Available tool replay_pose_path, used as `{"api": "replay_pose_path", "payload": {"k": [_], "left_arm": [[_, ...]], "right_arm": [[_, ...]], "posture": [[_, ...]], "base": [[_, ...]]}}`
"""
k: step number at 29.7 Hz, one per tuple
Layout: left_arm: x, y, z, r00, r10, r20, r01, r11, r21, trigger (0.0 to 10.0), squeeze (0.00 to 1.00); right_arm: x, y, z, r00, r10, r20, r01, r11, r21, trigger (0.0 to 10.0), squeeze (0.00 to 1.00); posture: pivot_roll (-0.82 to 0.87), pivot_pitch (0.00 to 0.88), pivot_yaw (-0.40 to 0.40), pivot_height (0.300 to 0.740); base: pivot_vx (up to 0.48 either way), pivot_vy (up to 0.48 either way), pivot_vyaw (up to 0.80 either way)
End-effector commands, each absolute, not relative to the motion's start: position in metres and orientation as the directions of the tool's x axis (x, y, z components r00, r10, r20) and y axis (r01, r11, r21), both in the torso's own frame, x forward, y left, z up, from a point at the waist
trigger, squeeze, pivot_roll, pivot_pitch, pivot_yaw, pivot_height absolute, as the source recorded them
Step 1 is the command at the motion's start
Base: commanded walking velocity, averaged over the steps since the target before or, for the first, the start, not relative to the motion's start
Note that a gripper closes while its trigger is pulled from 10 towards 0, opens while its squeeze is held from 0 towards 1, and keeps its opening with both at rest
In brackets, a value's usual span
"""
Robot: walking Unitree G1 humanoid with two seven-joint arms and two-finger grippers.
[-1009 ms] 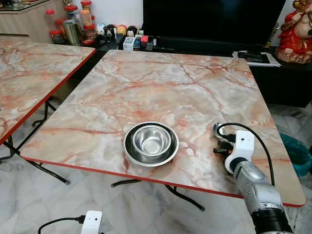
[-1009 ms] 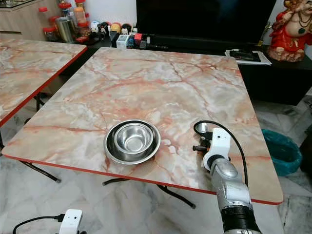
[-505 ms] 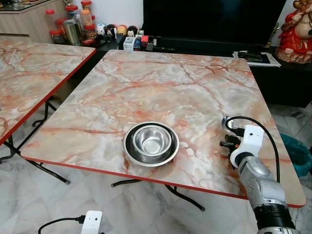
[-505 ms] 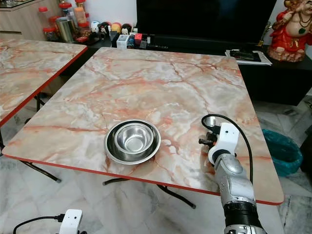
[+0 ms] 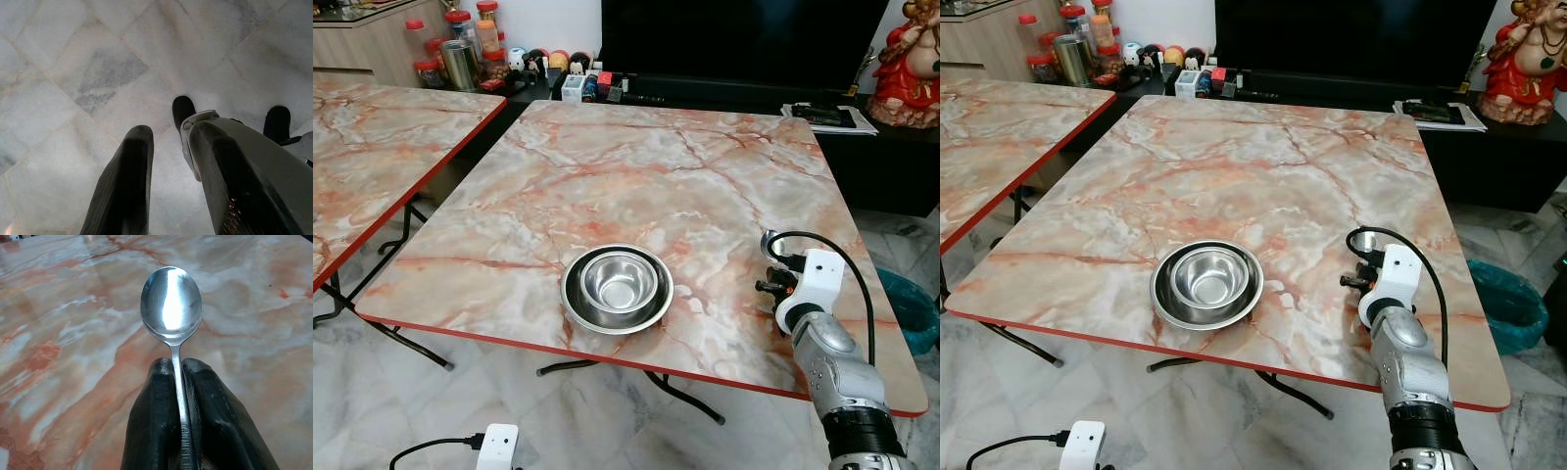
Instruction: Setting the table
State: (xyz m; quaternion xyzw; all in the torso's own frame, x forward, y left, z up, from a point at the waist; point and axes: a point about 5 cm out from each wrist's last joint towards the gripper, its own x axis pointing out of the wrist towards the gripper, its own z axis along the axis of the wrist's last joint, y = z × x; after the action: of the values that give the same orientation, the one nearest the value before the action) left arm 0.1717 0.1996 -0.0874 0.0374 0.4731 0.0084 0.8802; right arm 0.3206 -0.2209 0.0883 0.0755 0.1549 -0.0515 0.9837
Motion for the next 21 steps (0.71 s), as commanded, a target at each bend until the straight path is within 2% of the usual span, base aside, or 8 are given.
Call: {"api": "replay_pose_path", "payload": {"k": [1,10,21], "left_arm": [[0.1672,0.1987,-0.0897,0.539,0.046,-0.841,0.02,0.998,0.067,10.0,0.0],[0.1666,0.1994,-0.0898,0.536,0.045,-0.843,0.026,0.997,0.07,10.0,0.0],[0.1671,0.1997,-0.0895,0.538,0.044,-0.842,0.043,0.996,0.079,10.0,0.0]], "right_arm": [[0.3237,-0.2223,0.0915,0.949,-0.089,-0.302,0.137,0.98,0.142,10.0,0.0],[0.3217,-0.2208,0.0876,0.944,-0.081,-0.318,0.131,0.982,0.137,10.0,0.0],[0.3205,-0.2221,0.0858,0.944,-0.069,-0.322,0.118,0.984,0.136,10.0,0.0]], "posture": [[0.0,0.0,-0.006,0.736],[0.01,0.0,-0.004,0.736],[0.0,0.0,-0.003,0.736]], "base": [[0.0,0.0,0.0],[0.0,0.318,0.0],[0.0,0.0,0.0]]}}
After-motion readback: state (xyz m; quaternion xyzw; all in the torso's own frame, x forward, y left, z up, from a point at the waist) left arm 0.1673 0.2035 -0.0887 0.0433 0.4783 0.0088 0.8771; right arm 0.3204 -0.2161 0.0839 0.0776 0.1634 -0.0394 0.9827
